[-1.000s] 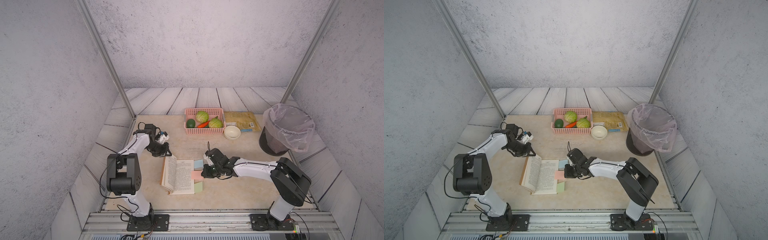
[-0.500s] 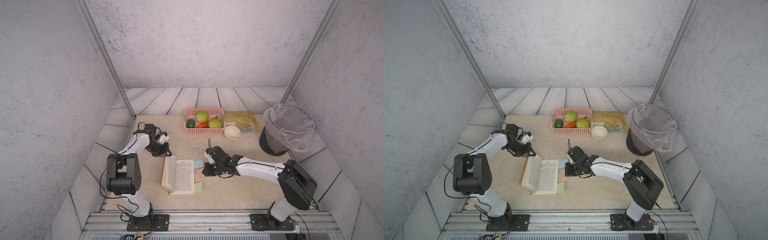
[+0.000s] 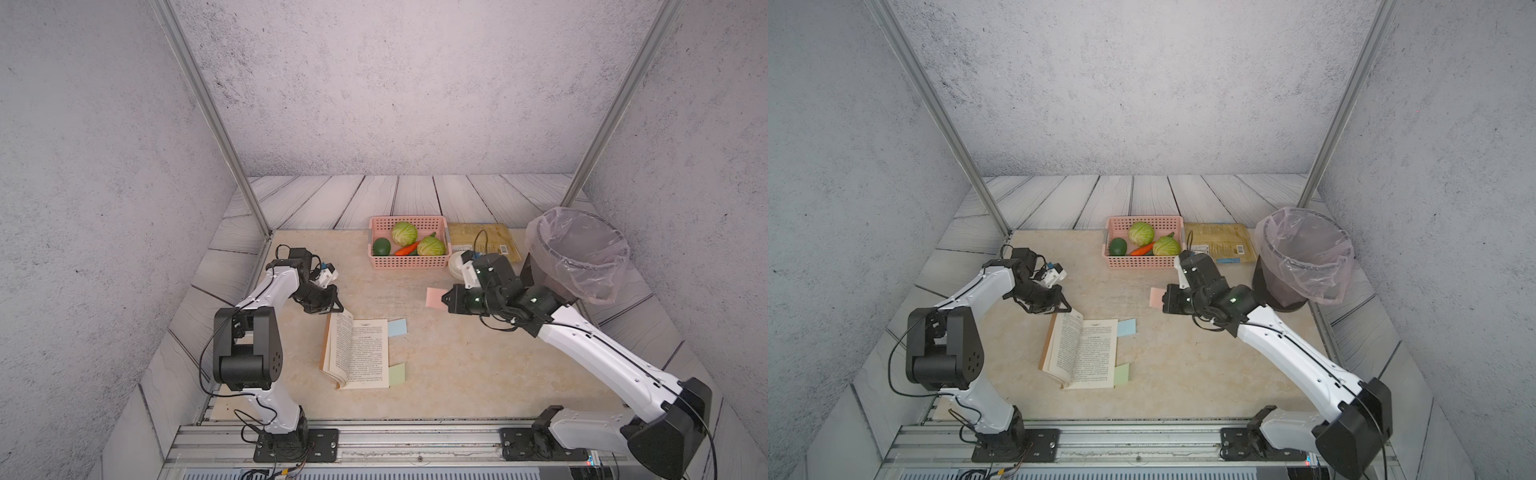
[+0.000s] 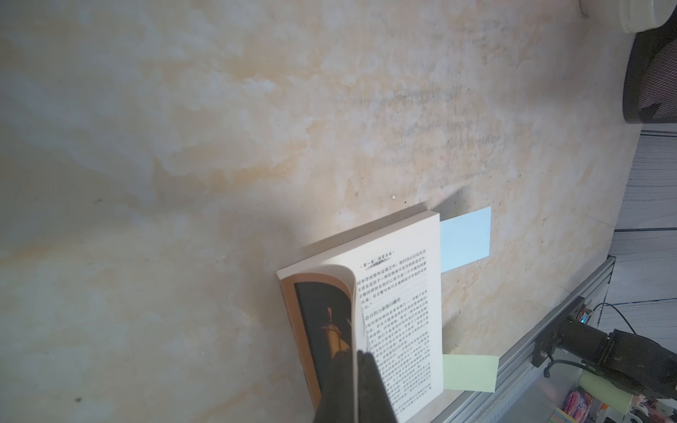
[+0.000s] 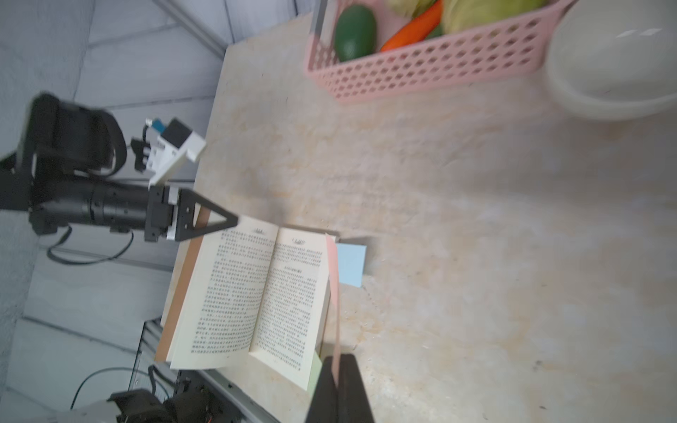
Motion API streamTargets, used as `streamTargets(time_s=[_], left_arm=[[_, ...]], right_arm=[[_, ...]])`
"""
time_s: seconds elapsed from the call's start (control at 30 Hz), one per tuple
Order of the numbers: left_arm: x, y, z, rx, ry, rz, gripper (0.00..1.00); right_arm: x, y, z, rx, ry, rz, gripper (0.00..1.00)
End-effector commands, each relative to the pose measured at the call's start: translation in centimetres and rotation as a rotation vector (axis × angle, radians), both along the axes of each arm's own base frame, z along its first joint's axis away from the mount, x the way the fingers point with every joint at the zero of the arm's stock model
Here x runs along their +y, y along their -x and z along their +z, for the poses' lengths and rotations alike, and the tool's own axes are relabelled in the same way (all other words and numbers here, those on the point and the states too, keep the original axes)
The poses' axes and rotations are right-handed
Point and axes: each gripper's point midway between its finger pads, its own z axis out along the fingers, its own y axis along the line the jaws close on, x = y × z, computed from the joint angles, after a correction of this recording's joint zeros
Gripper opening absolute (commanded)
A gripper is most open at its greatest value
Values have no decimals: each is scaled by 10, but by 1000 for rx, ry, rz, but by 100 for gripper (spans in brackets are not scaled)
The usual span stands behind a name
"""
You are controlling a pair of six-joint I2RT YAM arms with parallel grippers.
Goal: Peel off the used sticky note
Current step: Tear off the note from the book, then place the note in the trash bin.
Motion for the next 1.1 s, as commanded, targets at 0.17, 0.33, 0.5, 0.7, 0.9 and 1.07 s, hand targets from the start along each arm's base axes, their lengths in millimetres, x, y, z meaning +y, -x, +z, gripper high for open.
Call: streamTargets(time_s=[0.17, 0.33, 0.5, 0.7, 0.9, 1.07], left_arm=[[4, 4, -2, 20, -2, 0, 0], [4, 4, 0, 15, -2, 0, 0], [5, 4, 0, 11, -8, -2, 0], [4, 3, 4, -2, -6, -3, 0], [3, 4, 4, 1, 0, -4, 0], [3, 4, 4, 3, 0, -8, 0]], right_arm=[[-142, -37, 84, -88, 60, -368, 0], [-230, -77, 103, -89, -2, -631, 0], [-285, -105, 109, -116, -17, -774, 0], [-324, -129, 101, -108, 40, -852, 0], [-347, -142, 86, -55, 104, -889, 2], [-360, -147, 63, 5, 147, -919, 8]])
